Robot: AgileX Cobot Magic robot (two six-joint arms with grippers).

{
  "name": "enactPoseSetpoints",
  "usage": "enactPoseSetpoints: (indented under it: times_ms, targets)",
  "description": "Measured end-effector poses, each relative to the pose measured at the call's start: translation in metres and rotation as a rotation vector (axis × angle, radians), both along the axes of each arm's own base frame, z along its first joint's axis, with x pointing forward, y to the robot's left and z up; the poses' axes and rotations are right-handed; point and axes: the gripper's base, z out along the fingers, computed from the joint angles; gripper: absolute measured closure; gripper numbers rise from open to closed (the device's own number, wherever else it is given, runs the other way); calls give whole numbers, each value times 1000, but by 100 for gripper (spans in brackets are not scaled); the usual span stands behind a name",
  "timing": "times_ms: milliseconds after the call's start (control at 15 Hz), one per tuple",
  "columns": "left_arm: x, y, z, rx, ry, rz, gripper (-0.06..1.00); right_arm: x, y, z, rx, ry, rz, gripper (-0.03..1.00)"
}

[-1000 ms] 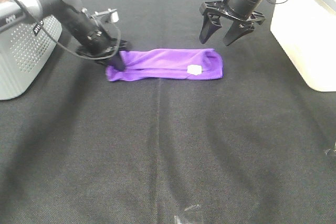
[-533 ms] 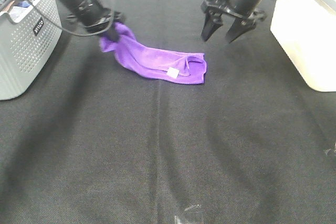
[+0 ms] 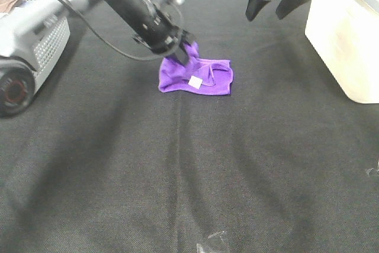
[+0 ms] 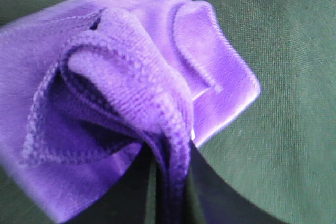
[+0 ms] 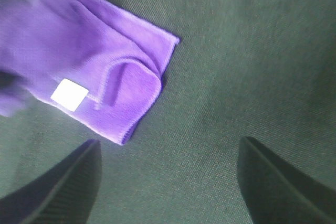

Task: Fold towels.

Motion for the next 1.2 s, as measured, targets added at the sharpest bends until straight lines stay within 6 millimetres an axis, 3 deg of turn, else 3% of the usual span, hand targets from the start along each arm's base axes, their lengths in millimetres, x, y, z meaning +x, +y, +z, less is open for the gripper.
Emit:
enactPoseSetpoints:
  times_ms: [133,333,467,600,733,867,1000,1200]
  targets:
    - [0,-12,0,-52,-29,22,79,-2,0,6,10,-8,1,25]
    - [-10,-45,-4,-179,-5,16,40,-5,1,16,28,-26,1,25]
    - [-19,-64,-6,-220,5,-4,32,-11,0,33,41,-58,1,25]
    - [-20,-68,-2,-241,-18,-20,31,-18,-1,52,54,-94,3,25]
    - [-17,-62,12,-256,-49,-28,31,-19,-1,54,56,-98,3,25]
    - [-13,-51,40,-282,-111,-45,31,-19,-1,54,55,-97,3,25]
    - [-4,-24,68,-269,-181,-33,31,-22,-2,62,58,-112,4,25]
    - [14,28,56,-33,-119,168,28,-30,-5,80,52,-151,-4,25]
